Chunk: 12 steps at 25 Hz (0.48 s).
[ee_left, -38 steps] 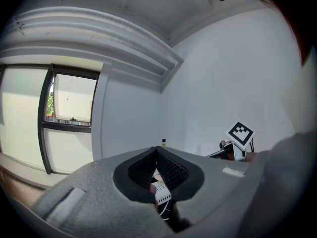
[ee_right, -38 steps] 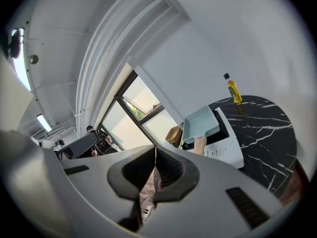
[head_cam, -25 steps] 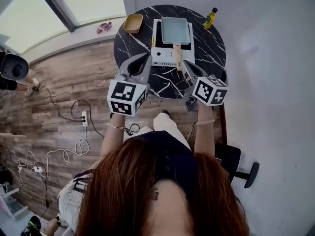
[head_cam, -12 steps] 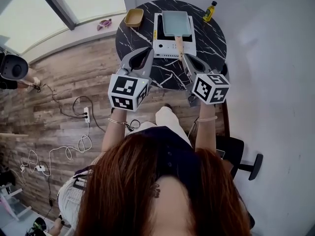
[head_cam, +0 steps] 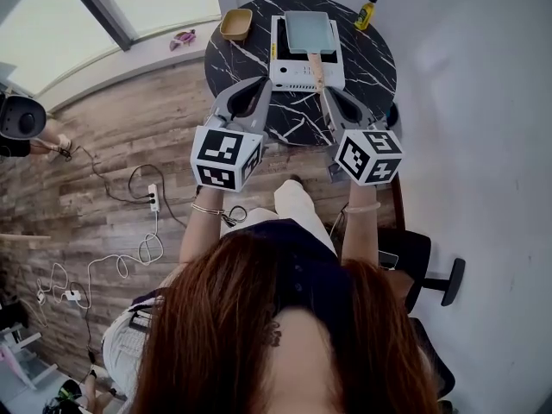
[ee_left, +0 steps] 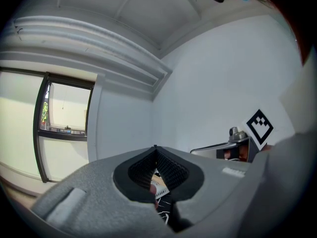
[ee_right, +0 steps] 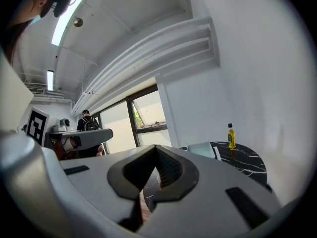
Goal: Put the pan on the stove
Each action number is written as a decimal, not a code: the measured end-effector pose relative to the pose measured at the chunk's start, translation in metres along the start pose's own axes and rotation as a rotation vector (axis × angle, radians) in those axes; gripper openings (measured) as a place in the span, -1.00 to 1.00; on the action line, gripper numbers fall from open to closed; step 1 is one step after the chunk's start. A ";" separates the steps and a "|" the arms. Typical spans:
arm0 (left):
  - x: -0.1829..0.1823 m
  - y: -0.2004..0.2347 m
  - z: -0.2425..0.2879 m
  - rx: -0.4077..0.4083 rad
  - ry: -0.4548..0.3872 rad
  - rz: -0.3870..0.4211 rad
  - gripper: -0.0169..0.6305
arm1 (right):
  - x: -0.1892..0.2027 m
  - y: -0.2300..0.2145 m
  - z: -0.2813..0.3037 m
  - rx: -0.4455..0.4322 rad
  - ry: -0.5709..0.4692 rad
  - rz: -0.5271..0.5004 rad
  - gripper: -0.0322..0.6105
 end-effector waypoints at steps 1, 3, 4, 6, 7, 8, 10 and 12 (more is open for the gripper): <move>-0.001 -0.001 -0.002 0.000 -0.004 0.001 -0.91 | -0.001 0.003 -0.003 0.001 -0.007 -0.009 -0.87; -0.003 -0.003 -0.006 0.001 -0.010 0.006 -0.91 | -0.004 0.009 -0.008 0.005 -0.021 -0.027 -0.87; -0.004 -0.005 -0.008 0.002 -0.014 0.010 -0.91 | -0.005 0.012 -0.011 0.006 -0.029 -0.035 -0.87; -0.006 -0.008 -0.012 0.004 -0.023 0.017 -0.91 | -0.009 0.017 -0.017 0.006 -0.046 -0.047 -0.87; -0.007 -0.010 -0.014 0.004 -0.027 0.018 -0.91 | -0.010 0.019 -0.020 0.006 -0.054 -0.053 -0.87; -0.008 -0.011 -0.015 0.004 -0.030 0.019 -0.91 | -0.012 0.021 -0.022 0.007 -0.062 -0.059 -0.87; -0.009 -0.013 -0.018 0.005 -0.034 0.022 -0.91 | -0.015 0.024 -0.026 0.006 -0.078 -0.070 -0.87; -0.010 -0.015 -0.021 0.005 -0.037 0.025 -0.91 | -0.017 0.028 -0.029 0.004 -0.092 -0.081 -0.87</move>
Point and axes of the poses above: the fingertips, and each gripper's own axes: z forward along the fingers, y to its left, x out of its underside, the point moved 3 cm from there along -z, backward along the fingers, and after that the axes turned 7 degrees about -y, right-handed, at the moved point
